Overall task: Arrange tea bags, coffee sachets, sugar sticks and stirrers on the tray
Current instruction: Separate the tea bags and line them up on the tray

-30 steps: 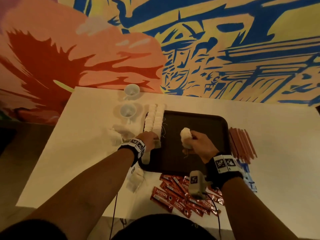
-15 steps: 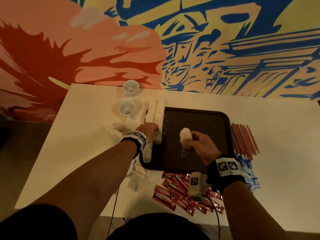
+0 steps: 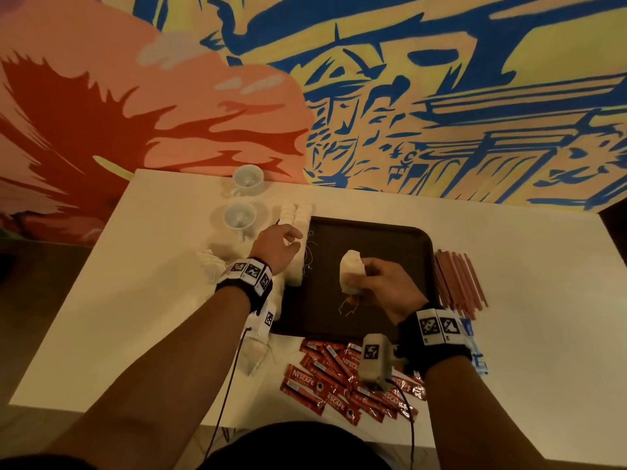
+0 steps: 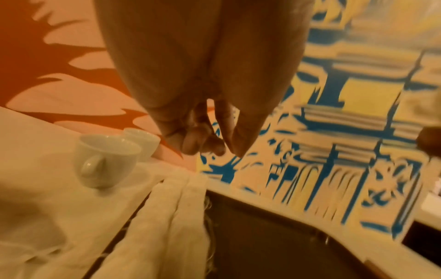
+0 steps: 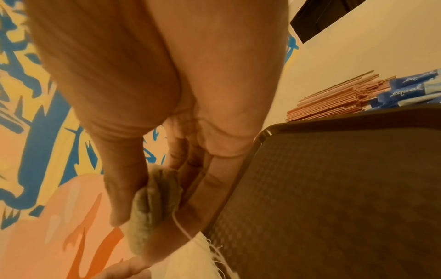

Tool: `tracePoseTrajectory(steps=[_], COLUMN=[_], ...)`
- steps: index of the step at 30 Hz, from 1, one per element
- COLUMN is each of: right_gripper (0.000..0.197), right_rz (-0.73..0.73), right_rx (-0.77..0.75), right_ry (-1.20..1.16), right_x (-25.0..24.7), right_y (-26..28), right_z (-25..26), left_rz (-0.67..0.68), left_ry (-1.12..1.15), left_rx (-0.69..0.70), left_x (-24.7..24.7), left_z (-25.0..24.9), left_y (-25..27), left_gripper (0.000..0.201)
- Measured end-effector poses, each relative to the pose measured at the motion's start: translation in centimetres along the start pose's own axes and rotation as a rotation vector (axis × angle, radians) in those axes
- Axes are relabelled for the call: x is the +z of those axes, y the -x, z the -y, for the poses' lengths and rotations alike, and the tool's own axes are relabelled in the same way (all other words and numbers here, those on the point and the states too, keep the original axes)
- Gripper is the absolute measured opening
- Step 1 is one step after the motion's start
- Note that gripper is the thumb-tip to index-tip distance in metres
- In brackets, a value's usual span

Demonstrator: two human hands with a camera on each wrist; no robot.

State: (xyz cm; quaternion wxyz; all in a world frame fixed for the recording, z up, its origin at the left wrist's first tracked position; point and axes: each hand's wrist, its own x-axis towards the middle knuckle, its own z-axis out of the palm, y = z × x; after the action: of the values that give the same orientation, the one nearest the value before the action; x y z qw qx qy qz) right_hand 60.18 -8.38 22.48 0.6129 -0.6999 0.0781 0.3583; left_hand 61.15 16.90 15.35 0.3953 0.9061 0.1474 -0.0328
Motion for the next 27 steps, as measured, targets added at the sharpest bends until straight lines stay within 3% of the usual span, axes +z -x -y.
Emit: tracePoseTrajectory(steps=[5,8,15,19,24,27], right_gripper=[0.031,0.034,0.039,0.037,0.044,0.035], right_rz=[0.006,0.022,0.066,-0.007,0.033,0.073], right_rx=[-0.085,-0.121,-0.220,-0.255,-0.286,-0.303], right_ry=[-0.142,-0.195,-0.157,-0.143,-0.183,-0.188], right_x=[-1.5,-2.5,-4.4,-5.2,-6.9,-8.0], right_y=[1.7,2.7,5.8,7.7,9.8,11.0], right_z=[0.6,1.1,2.2,2.3,2.3,2.0], left_rz=[0.069,0.142,0.327,0.260,0.198,0.150], left_ry=[0.290,0.417,0.520,0.561,0.573,0.626], left_rx=[0.049,0.038,0.094,0.080,0.078,0.032], left_x=[-1.4,-1.8,-0.8,0.5,0.4,0.8], left_z=[-5.1,-8.3,-15.0,-17.8,-19.2,-18.9], left_y=[4.3,7.3,13.2,14.8,16.4,17.5], left_gripper=[0.009,0.015,0.024,0.021,0.019,0.018])
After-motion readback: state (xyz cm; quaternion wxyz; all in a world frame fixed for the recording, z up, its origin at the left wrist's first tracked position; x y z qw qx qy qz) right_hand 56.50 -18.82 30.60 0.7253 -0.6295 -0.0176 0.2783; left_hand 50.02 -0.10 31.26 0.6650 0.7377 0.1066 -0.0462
